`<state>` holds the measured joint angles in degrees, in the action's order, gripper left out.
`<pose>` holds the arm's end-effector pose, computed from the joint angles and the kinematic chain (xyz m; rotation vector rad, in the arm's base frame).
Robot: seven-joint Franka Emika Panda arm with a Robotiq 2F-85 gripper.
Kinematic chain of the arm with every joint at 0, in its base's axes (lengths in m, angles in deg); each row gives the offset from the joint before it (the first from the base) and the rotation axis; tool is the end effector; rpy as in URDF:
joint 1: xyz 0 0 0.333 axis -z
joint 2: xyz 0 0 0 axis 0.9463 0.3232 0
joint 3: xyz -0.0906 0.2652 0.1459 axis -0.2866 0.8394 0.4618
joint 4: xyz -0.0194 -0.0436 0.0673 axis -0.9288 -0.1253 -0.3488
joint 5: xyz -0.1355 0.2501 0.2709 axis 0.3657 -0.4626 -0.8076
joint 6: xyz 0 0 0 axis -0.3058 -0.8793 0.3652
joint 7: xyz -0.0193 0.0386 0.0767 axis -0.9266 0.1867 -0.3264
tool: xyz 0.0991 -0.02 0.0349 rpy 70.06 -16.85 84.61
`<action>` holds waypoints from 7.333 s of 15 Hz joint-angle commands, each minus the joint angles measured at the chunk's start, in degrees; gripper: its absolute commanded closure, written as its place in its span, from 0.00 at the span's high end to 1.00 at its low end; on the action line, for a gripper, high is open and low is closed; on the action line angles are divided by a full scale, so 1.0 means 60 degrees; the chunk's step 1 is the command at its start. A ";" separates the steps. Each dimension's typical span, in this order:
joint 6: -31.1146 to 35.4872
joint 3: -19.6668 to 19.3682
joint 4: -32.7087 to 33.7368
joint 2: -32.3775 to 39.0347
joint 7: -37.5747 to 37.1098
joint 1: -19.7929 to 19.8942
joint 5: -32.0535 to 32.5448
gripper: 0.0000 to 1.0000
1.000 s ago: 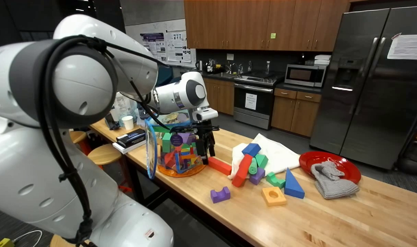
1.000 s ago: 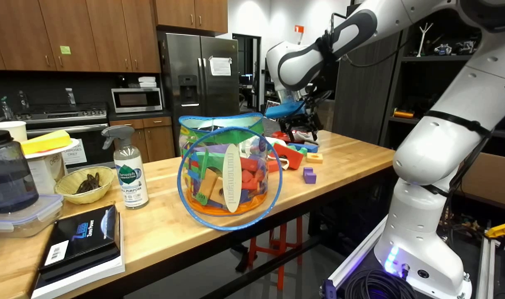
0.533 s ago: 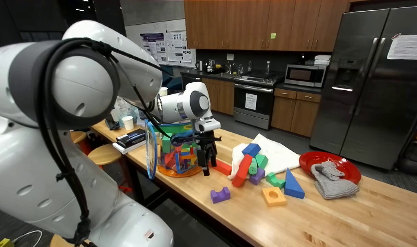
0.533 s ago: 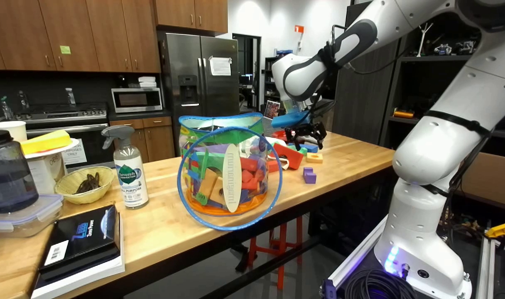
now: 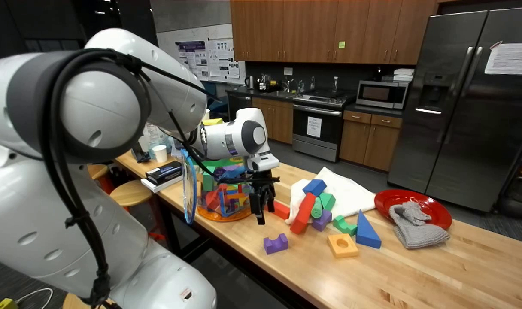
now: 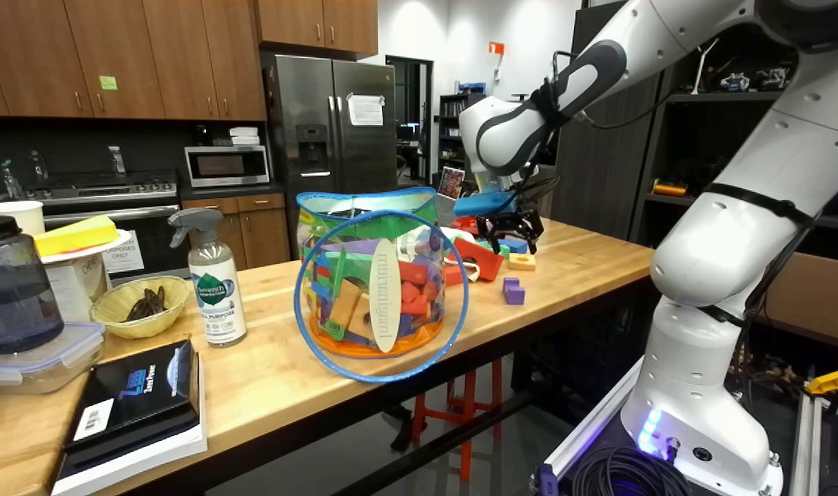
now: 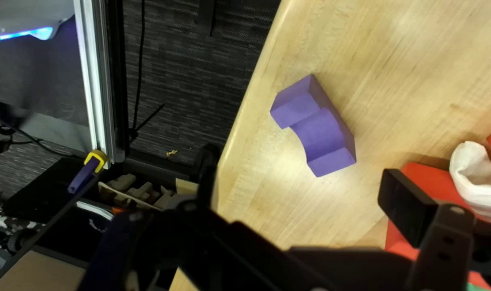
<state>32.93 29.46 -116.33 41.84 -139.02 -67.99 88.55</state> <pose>0.3910 0.0053 0.3793 2.1540 -1.8095 0.0477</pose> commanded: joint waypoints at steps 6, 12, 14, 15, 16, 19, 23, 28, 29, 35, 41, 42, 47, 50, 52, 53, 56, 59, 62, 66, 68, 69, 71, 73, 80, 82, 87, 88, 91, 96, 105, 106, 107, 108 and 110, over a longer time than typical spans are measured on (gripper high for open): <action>0.0784 0.0024 -0.0332 -0.0012 -0.0349 0.0072 0.0030 1.00; 0.0918 0.0079 -0.0211 0.0358 -0.0513 0.0113 0.0231 1.00; 0.0989 0.0067 -0.0157 0.0543 -0.0619 0.0136 0.0302 1.00; 0.1034 0.0057 -0.0126 0.0639 -0.0639 0.0145 0.0356 1.00; 0.1066 0.0058 -0.0102 0.0725 -0.0687 0.0156 0.0431 1.00; 0.0968 0.0001 -0.0215 0.0616 -0.0528 0.0026 0.0282 1.00; 0.0983 -0.0005 -0.0192 0.0666 -0.0534 0.0035 0.0286 1.00; 0.0985 -0.0006 -0.0190 0.0666 -0.0535 0.0042 0.0286 1.00; 0.0986 -0.0006 -0.0190 0.0666 -0.0535 0.0042 0.0286 1.00; 0.0987 -0.0006 -0.0190 0.0666 -0.0535 0.0042 0.0286 1.00; 0.0988 -0.0006 -0.0189 0.0666 -0.0536 0.0042 0.0286 1.00; 0.0988 -0.0006 -0.0189 0.0666 -0.0536 0.0042 0.0286 1.00; 0.0989 -0.0006 -0.0189 0.0666 -0.0536 0.0042 0.0286 1.00; 0.0908 -0.0003 -0.0181 0.0671 -0.0544 0.0006 0.0155 1.00; 0.0866 0.0013 -0.0182 0.0670 -0.0594 -0.0015 0.0121 1.00; 0.0829 0.0022 -0.0165 0.0681 -0.0609 -0.0017 0.0143 1.00; 0.0762 0.0032 -0.0158 0.0671 -0.0649 0.0000 0.0191 1.00; 0.0571 0.0043 -0.0126 0.0695 -0.0708 -0.0004 0.0155 1.00; 0.0441 0.0060 -0.0125 0.0682 -0.0859 -0.0008 0.0146 1.00; 0.0484 0.0137 -0.0150 0.0621 -0.1260 -0.0059 0.0101 1.00; 0.0656 0.0135 -0.0199 0.0601 -0.1487 -0.0035 0.0136 1.00; 0.0759 0.0140 -0.0222 0.0603 -0.1617 -0.0036 0.0140 1.00; 0.0920 0.0138 -0.0252 0.0602 -0.1845 -0.0047 0.0122 1.00; 0.1048 0.0140 -0.0258 0.0602 -0.2026 -0.0048 0.0125 1.00; 0.2285 0.0194 -0.0460 0.0560 -0.3162 0.0034 0.0307 1.00; 0.2894 0.0204 -0.0554 0.0548 -0.3477 0.0054 0.0338 1.00; 0.4383 0.0258 -0.0835 0.0592 -0.4034 0.0204 0.0508 1.00; 0.4606 0.0276 -0.0889 0.0595 -0.4105 0.0248 0.0550 1.00; 0.5270 0.0349 -0.1047 0.0621 -0.4266 0.0429 0.0813 1.00; 0.6135 0.0455 -0.1242 0.0635 -0.4416 0.0693 0.1190 1.00; 0.7301 0.0035 -0.0873 0.2066 -0.3843 0.1110 0.1509 1.00; 0.7410 -0.0116 -0.0705 0.2416 -0.3800 0.1088 0.1536 1.00; 0.7463 -0.0241 -0.0548 0.2677 -0.3756 0.1056 0.1539 1.00; 0.7472 -0.0282 -0.0447 0.2814 -0.3743 0.1015 0.1532 1.00; 0.7472 -0.0245 -0.0405 0.2833 -0.3742 0.0966 0.1529 1.00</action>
<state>77.97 30.51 -118.81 58.91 -161.55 -59.71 97.66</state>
